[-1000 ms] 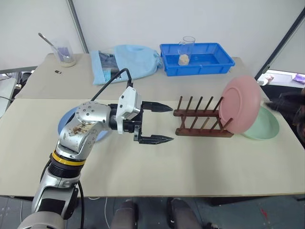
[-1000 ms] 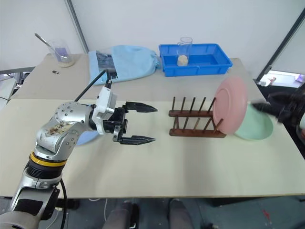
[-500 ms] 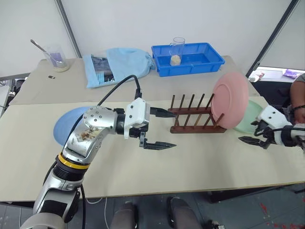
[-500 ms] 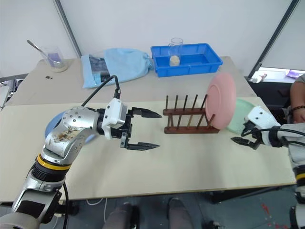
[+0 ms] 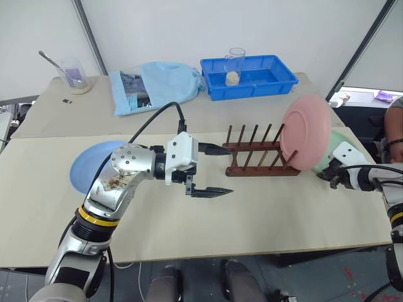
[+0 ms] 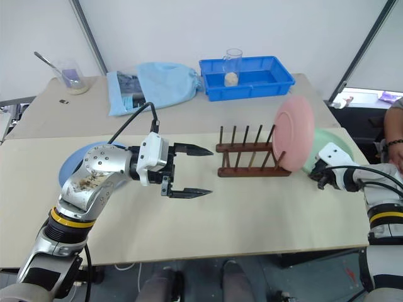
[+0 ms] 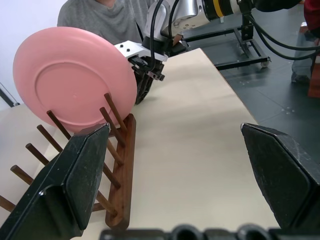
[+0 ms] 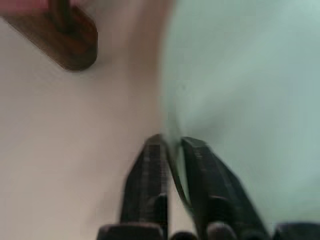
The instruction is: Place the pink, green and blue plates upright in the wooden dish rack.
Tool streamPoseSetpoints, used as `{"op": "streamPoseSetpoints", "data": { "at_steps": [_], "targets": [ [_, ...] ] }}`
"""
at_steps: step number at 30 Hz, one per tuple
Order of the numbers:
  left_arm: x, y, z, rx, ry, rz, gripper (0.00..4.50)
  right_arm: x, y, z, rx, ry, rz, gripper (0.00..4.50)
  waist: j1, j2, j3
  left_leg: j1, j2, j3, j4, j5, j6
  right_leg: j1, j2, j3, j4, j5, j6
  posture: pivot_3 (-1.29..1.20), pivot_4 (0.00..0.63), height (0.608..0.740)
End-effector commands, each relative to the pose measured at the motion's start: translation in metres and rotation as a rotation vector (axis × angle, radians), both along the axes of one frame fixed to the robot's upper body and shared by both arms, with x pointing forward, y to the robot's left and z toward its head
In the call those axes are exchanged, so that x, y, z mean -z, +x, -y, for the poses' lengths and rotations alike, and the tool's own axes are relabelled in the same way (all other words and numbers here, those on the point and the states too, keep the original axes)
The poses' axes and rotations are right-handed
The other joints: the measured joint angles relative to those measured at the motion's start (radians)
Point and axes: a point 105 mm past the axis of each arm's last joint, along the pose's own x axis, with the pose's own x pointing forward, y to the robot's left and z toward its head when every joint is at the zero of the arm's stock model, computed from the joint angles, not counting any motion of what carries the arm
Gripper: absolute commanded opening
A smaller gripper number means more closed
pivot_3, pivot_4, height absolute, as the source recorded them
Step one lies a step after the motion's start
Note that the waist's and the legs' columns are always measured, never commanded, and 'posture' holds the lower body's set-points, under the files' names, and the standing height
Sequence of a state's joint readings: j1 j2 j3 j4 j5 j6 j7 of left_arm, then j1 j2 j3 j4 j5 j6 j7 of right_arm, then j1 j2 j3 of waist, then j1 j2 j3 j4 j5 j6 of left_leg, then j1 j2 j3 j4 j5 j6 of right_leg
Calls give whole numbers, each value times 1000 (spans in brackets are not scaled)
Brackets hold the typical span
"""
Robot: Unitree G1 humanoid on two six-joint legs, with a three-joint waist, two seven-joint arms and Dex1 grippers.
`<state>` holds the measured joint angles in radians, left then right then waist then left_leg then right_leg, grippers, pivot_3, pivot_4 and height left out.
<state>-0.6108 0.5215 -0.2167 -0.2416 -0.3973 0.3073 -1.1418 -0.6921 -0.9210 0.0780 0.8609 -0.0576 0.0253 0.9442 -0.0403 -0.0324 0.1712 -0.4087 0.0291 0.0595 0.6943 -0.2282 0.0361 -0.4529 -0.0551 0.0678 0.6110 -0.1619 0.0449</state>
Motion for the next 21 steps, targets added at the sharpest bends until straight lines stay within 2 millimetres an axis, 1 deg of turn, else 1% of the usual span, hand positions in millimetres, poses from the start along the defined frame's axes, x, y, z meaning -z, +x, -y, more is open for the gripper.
{"op": "streamPoseSetpoints", "data": {
  "at_steps": [1, 4, 6, 8, 11, 12, 14, 15, 16, 17, 18, 21],
  "targets": [
    [-9, -3, -1, 0, -14, 44, 4500, -9, -4, 9, 18, -2, 34, 35, 2, 0, 0, 2, 0, -1, 0, 0, 0, 2, 1, 0, 0, 0, 0, 0, 150, 720],
    [-11, -1, -2, -7, -19, 46, 4500, -25, -7, 14, 16, -3, 72, 35, 3, 0, 0, 3, 0, -1, 0, 0, 0, 4, 0, 0, -1, 0, 0, 0, 150, 720],
    [-13, 0, -3, -15, -28, 42, 4500, -41, -12, 21, 29, -25, 115, 35, 4, 0, 0, 2, 0, -1, 0, 0, 0, 4, 0, 0, -1, 0, 0, 0, 150, 720],
    [-14, 2, -6, -29, -36, 36, 4500, -63, -15, 29, 51, -53, 184, 35, 4, 0, 0, 2, -1, 0, -1, 0, 0, 3, 0, 1, -1, -1, 1, 0, 150, 720],
    [-14, 3, -10, -46, -35, 36, 4500, -105, -19, 35, 77, -113, 328, 35, 0, 0, 0, 1, -1, 0, -1, 0, 0, 2, -1, 1, -1, -1, 1, 0, 150, 720],
    [-14, 3, -11, -51, -38, 34, 4500, -124, -18, 35, 91, -133, 404, 35, -3, 0, 0, 2, -1, 1, -1, 0, 0, 2, 0, 1, -1, -1, 1, 0, 150, 720],
    [-16, 4, -12, -60, -45, 31, 4500, -156, -18, 29, 109, -115, 536, 35, -9, 0, 0, 2, 0, 1, -1, 0, 0, 1, 0, 1, 0, -1, 1, 0, 150, 720],
    [-19, 4, -13, -60, -59, 24, 4500, -180, -17, 11, 67, -61, 636, 35, -13, 0, 0, 3, 0, 2, -1, 0, 0, 1, 0, 2, 0, -1, 1, 0, 150, 720],
    [-20, 3, -13, -59, -68, 18, 4500, -195, -18, -2, 33, -22, 698, 35, -15, 0, 0, 3, 1, 2, -1, 0, 0, 1, 0, 2, 0, 0, 1, 0, 150, 720],
    [-23, 1, -15, -53, -80, -1, 4500, -215, -20, -24, -29, 54, 776, 35, -20, 0, 0, 3, 1, 2, -1, 0, 0, 1, 1, 2, 1, 0, 1, 0, 150, 720],
    [-25, -1, -16, -49, -88, -14, 4500, -226, -23, -38, -71, 104, 820, 35, -26, 0, 0, 4, 1, 1, -1, 0, 0, 1, 1, 2, 1, 0, 1, 0, 150, 720],
    [-27, -2, -21, -61, -84, -23, 4500, -250, -35, -74, -175, 284, 896, 35, -25, 0, 0, 4, 4, -1, -1, 0, 0, 1, 5, 2, 2, 0, 0, 0, 150, 720]
  ]
}}
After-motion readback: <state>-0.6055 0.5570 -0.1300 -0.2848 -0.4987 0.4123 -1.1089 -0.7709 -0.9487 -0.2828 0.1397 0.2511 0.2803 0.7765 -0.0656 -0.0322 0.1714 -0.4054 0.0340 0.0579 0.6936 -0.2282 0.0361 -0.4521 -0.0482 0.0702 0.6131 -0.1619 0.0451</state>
